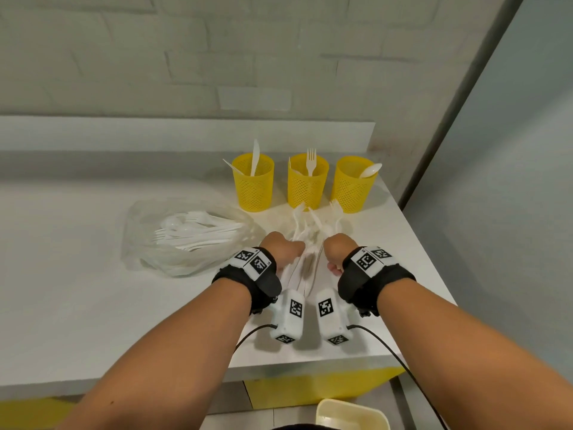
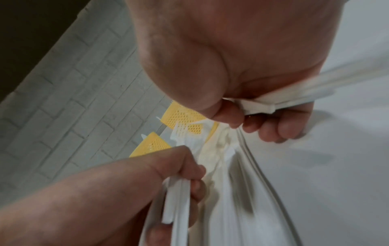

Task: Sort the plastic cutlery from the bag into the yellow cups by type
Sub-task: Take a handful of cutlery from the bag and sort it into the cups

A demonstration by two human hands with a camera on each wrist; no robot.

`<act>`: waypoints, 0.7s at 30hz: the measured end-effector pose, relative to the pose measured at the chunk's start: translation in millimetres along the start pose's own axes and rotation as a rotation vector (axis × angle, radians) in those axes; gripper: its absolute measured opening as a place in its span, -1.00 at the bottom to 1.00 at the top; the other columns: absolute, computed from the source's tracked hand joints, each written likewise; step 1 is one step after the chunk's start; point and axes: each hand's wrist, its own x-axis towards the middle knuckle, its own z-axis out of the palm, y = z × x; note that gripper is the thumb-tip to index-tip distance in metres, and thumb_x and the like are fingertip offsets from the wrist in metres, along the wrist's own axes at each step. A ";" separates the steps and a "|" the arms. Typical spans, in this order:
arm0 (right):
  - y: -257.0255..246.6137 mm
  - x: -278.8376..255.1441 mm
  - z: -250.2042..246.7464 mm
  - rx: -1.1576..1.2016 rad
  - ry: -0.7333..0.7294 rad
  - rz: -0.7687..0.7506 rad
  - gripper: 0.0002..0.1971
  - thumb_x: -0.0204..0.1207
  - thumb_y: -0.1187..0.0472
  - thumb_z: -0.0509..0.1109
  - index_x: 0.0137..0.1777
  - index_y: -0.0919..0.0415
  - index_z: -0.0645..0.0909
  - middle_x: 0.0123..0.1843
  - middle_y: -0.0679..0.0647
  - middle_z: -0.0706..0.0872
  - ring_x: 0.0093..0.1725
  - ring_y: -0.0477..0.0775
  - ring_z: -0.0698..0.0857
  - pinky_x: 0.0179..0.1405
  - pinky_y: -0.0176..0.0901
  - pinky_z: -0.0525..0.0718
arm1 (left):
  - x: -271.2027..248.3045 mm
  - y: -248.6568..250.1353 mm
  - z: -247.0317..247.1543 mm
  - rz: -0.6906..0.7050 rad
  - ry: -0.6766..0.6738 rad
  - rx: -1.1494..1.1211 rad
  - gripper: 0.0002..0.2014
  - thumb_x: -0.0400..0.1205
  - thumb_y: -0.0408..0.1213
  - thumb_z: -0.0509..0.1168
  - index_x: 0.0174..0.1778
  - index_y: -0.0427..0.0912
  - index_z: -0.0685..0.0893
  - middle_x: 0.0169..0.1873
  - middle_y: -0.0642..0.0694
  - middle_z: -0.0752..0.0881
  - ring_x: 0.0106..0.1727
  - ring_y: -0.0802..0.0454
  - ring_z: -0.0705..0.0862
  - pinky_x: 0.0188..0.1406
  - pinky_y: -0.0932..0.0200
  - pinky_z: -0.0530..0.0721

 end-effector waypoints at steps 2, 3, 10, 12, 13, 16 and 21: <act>-2.0 -2.9 -6.1 0.066 0.007 0.057 -0.77 0.70 0.32 0.04 -0.06 0.12 0.50 0.55 0.28 0.42 0.09 0.14 0.61 -0.49 -0.50 0.59 | -0.8 1.4 -2.9 -0.003 0.004 -0.062 -0.71 0.56 -0.27 0.26 0.16 -0.27 0.49 -0.21 -0.18 0.59 -0.21 -0.16 0.54 -0.28 0.13 0.50; 0.5 0.2 -9.0 0.083 0.038 0.066 -0.74 0.71 0.33 0.02 0.19 0.27 0.55 0.54 0.32 0.43 0.29 0.23 0.58 -0.19 -0.38 0.64 | -0.4 1.6 -3.9 0.002 0.015 -0.085 -0.63 0.56 -0.27 0.26 0.26 -0.32 0.47 -0.19 -0.20 0.58 -0.26 -0.13 0.53 -0.33 0.15 0.48; -1.1 -1.0 -2.7 0.144 0.124 0.162 -0.83 0.44 0.23 0.23 -0.30 0.32 0.44 -0.41 0.17 0.46 -0.44 0.15 0.42 -0.38 -0.16 0.35 | 7.2 -1.5 4.9 0.019 0.073 -0.175 -0.49 0.53 -0.17 0.47 0.29 -0.42 0.56 -0.22 -0.28 0.71 -0.49 0.00 0.60 -0.27 0.04 0.77; -3.1 -5.1 2.6 0.152 0.117 0.156 -0.78 0.44 0.12 0.28 -0.19 0.32 0.50 -0.40 0.15 0.51 -0.40 0.17 0.48 -0.28 -0.12 0.44 | 5.9 0.4 7.9 0.043 0.112 -0.168 -0.41 0.55 -0.16 0.46 0.42 -0.40 0.50 0.08 -0.39 0.73 -0.41 -0.05 0.68 -0.26 0.05 0.78; -4.0 -7.7 3.8 0.156 0.115 0.149 -0.71 0.47 0.03 0.30 -0.12 0.31 0.52 -0.37 0.15 0.54 -0.33 0.20 0.54 -0.21 -0.10 0.47 | 5.4 2.0 8.6 0.069 0.143 -0.087 -0.42 0.56 -0.11 0.44 0.41 -0.39 0.52 0.17 -0.39 0.71 -0.27 -0.14 0.74 -0.21 0.04 0.76; -3.5 -7.3 6.0 0.115 0.130 0.124 -0.40 0.59 -0.25 0.14 0.21 0.33 0.59 0.02 0.25 0.71 0.10 0.30 0.67 -0.02 -0.07 0.48 | 5.0 3.5 9.4 0.116 0.159 0.150 -0.41 0.56 0.06 0.39 0.34 -0.34 0.58 0.28 -0.28 0.68 0.22 -0.25 0.68 0.14 0.01 0.61; -12.2 -25.0 4.0 0.083 0.168 0.157 -0.59 0.70 0.28 0.10 0.52 0.34 0.33 0.12 0.28 0.67 0.40 0.27 0.57 -0.01 -0.10 0.60 | 0.2 -2.6 9.3 0.055 0.142 0.283 -0.29 0.42 0.21 0.47 0.21 -0.35 0.58 0.06 -0.20 0.71 0.05 -0.17 0.69 -0.12 0.10 0.55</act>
